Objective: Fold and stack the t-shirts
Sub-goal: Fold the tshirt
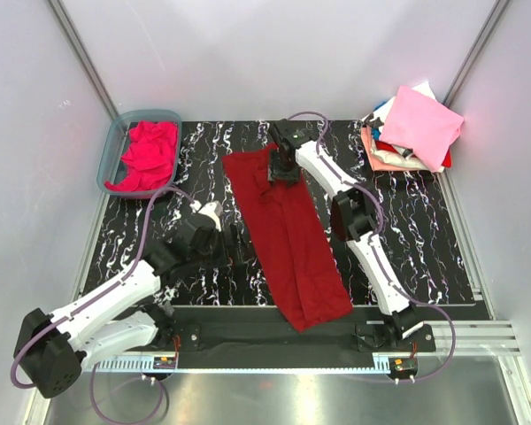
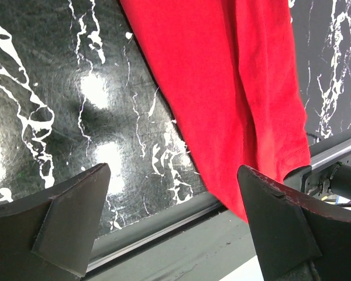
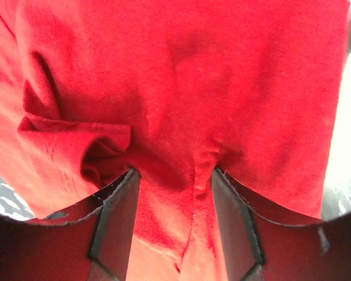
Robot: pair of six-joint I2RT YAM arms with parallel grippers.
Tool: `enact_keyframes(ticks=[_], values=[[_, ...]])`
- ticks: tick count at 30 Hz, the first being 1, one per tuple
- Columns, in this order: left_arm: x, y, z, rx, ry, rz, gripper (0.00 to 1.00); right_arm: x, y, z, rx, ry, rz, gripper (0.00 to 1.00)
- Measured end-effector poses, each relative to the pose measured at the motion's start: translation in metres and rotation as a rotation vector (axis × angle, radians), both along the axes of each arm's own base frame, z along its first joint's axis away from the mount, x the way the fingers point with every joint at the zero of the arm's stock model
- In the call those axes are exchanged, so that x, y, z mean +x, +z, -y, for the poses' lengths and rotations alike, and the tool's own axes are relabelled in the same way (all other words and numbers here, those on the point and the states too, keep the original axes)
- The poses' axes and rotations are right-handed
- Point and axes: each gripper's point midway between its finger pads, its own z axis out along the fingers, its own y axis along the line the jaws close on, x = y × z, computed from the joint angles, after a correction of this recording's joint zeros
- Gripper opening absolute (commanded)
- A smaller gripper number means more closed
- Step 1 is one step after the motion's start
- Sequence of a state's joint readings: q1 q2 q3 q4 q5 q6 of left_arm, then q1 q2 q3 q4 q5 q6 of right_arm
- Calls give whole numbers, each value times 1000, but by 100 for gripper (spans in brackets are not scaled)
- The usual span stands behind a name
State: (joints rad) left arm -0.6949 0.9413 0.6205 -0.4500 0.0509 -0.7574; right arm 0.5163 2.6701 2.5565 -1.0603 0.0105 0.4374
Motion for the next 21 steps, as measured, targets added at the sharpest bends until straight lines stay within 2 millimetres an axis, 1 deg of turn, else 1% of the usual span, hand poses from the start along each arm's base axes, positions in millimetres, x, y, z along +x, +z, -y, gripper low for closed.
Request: enact_keyframes(ticks=[2,4,7,9,12,13,15,16,17,19,20,21], values=[[-2,-3,-2,0,2,-4,96,16,0,-10,47,-17,34,55],[-4,-5,-4,5,5,-6,96,29,2,-16,109,-52,51,47],[-5,-7,-5,12,8,-9,96,51,3,-15,247,-155,42,50],[-5,-7,-5,13,9,-8,96,71,6,-6,352,-249,31,50],[-5,-10,-4,21,6,-13,96,112,9,23,495,-415,45,51],[-5,-12,-4,27,5,-18,95,124,9,34,528,-467,57,58],[-6,-16,-3,37,2,-29,95,145,13,56,570,-562,88,60],[-7,-17,-3,41,0,-33,95,151,14,64,579,-591,100,62],[-8,-18,-2,46,0,-34,95,156,14,70,594,-622,106,67],[-10,-19,-2,52,1,-36,95,159,19,72,616,-653,110,73],[-10,-19,-2,53,3,-36,95,157,20,70,620,-654,109,82],[-11,-19,-2,55,5,-38,95,155,22,67,623,-653,105,86]])
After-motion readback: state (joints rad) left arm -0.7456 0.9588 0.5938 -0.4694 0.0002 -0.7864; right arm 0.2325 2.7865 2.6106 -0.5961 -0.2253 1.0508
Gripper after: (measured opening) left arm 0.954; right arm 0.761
